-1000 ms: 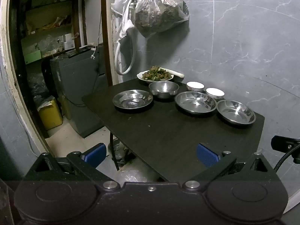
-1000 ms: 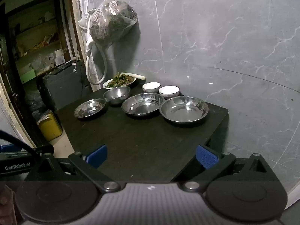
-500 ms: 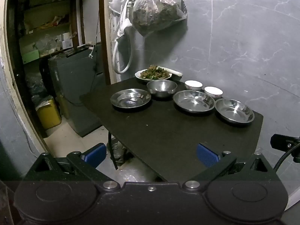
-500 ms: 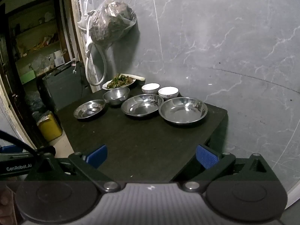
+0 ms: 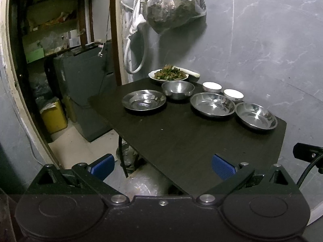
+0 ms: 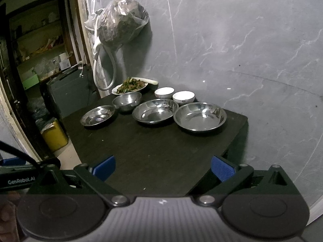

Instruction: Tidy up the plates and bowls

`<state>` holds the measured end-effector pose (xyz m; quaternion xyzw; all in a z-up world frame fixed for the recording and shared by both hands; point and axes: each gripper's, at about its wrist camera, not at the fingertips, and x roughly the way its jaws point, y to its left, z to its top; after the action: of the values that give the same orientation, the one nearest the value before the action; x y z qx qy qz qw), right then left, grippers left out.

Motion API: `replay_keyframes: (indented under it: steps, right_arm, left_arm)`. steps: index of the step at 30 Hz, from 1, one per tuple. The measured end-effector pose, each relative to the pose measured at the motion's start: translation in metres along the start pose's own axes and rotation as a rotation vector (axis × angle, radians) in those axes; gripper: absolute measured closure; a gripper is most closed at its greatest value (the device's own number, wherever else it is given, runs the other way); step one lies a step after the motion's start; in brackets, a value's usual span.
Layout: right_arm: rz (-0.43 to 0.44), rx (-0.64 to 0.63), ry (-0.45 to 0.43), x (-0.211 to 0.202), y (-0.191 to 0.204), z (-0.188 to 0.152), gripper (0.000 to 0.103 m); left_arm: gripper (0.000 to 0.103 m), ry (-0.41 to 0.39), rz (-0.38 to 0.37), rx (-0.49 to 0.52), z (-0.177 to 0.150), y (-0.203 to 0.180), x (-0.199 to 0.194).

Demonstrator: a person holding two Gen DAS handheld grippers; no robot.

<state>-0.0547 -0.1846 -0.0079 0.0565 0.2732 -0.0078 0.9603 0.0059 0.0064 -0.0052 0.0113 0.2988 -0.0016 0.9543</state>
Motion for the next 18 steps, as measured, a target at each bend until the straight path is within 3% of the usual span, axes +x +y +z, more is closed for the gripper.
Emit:
replay_keyframes:
  steps: [18]
  right_arm:
    - [-0.002,0.004,-0.004,0.0033,-0.0018,0.0014,0.0]
  left_arm:
    - [0.001,-0.009,-0.003,0.011,0.002,-0.0015,0.0028]
